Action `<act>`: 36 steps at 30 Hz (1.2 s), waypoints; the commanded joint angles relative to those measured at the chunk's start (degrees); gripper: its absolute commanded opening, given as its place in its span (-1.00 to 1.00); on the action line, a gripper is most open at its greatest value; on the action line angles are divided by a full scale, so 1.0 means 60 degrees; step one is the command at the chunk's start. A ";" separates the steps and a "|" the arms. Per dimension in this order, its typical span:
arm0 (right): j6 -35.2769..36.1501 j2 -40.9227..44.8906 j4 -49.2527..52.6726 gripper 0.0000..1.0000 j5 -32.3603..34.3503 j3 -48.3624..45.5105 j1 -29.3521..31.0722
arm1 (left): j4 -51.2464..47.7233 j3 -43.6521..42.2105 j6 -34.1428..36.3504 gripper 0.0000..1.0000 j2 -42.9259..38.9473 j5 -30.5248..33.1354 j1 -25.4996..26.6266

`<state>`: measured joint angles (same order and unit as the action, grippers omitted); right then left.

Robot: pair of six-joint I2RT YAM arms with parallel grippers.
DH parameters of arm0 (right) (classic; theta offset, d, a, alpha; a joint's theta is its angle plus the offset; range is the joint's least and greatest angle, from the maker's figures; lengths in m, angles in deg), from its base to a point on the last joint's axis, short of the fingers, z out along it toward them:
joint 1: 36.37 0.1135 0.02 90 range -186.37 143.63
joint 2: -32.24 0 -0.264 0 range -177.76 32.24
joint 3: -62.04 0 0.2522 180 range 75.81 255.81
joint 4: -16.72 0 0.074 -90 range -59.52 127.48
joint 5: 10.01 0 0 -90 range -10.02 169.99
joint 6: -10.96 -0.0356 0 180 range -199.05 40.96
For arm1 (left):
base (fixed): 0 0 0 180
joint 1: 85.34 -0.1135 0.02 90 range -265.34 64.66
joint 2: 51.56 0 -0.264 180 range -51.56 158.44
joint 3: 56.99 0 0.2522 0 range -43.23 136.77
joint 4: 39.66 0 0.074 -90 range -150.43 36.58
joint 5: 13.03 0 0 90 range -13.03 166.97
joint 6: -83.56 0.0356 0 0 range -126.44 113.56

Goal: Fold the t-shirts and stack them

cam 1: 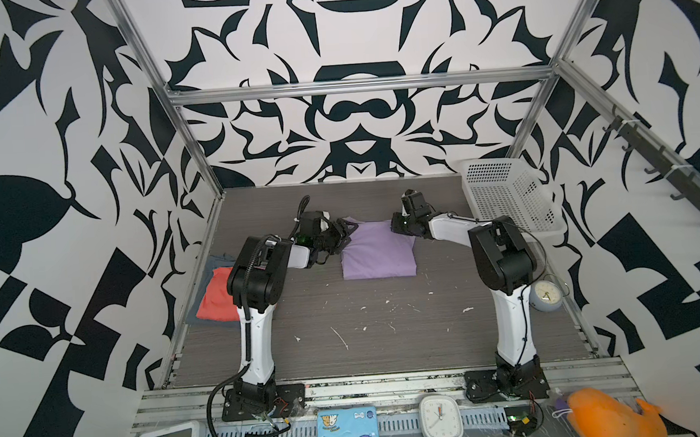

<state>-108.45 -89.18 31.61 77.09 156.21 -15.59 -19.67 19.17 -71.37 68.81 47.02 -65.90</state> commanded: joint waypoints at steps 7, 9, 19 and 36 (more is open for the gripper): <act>0.0976 0.2018 0.1101 -0.34 0.0453 -0.0359 0.0134 | -0.3065 -0.0781 0.2373 0.63 -0.2616 0.0586 0.0151; 0.0881 0.2472 0.1396 -0.33 0.0859 -0.0580 0.0387 | -0.4000 -0.0934 0.3294 0.68 -0.3280 0.0804 0.0158; -0.0745 0.3288 0.1446 -0.30 0.1896 -0.1902 0.1683 | -0.6776 -0.1048 0.6085 0.86 -0.3799 0.0712 0.0165; -0.1469 0.0510 0.2017 -0.34 0.2499 -0.1480 0.2274 | -0.5014 -0.1449 0.5282 0.85 -0.1616 0.0335 0.0462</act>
<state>-116.13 -81.93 40.87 93.66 147.07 -2.35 -51.14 13.11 -36.68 54.06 50.12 -63.43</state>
